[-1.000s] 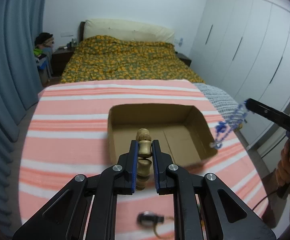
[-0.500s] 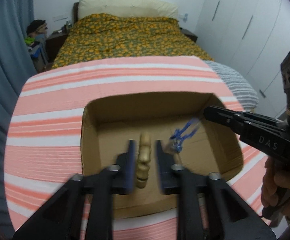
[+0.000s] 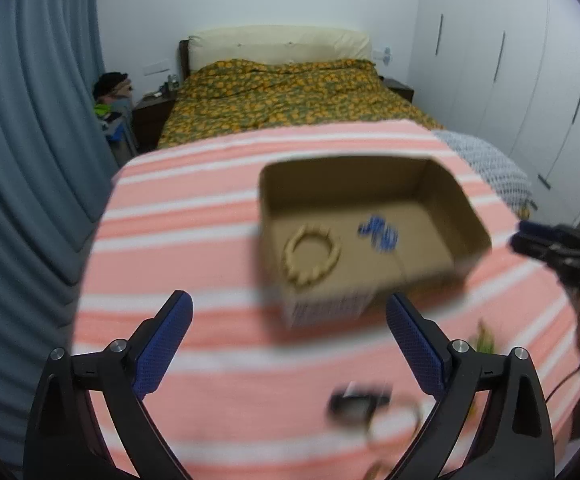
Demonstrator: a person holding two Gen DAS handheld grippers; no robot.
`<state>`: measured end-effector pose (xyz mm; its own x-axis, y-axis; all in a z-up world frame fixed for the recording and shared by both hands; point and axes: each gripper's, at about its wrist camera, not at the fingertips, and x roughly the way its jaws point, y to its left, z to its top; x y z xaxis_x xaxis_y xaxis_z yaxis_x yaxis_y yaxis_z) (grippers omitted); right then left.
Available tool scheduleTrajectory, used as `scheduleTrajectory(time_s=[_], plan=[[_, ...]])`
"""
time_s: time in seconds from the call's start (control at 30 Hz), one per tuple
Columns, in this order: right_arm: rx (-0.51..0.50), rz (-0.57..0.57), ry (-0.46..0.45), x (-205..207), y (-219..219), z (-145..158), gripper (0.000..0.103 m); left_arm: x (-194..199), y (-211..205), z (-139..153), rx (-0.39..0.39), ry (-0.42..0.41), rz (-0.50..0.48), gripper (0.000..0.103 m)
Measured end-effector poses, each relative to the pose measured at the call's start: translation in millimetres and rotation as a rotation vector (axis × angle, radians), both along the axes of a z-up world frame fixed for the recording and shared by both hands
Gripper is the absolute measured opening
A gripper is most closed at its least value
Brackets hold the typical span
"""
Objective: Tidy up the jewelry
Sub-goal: 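Move both tools back over the remaining jewelry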
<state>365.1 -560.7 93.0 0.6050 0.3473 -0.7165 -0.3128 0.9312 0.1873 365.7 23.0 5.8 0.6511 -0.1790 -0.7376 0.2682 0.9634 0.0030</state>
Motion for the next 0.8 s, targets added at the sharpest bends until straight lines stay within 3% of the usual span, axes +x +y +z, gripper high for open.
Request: scheduleTrajectory(time_s=[0.23,0.47,0.6,0.8], plan=[[-0.131,0.012,-0.017,-120.8,-33.5,-27.6,0.061,-100.2,49.9,-25.6,0.095,0.008,0.044,0.098],[-0.125,-0.064,-0.006,-212.1,-42.7,-69.5,0.061,-180.7,44.8,-70.2,0.015,0.006,0.053,0.099],[-0.113,-0.111,-0.014,-238.9,-36.8,-89.5,0.061,-196.6,29.3,-95.3,-0.075,0.026,0.028,0.099],[-0.098,-0.145,-0.025,-247.1,-32.6,-100.7,0.061,-193.8,16.7,-121.9,-0.097,0.040,0.042,0.099]])
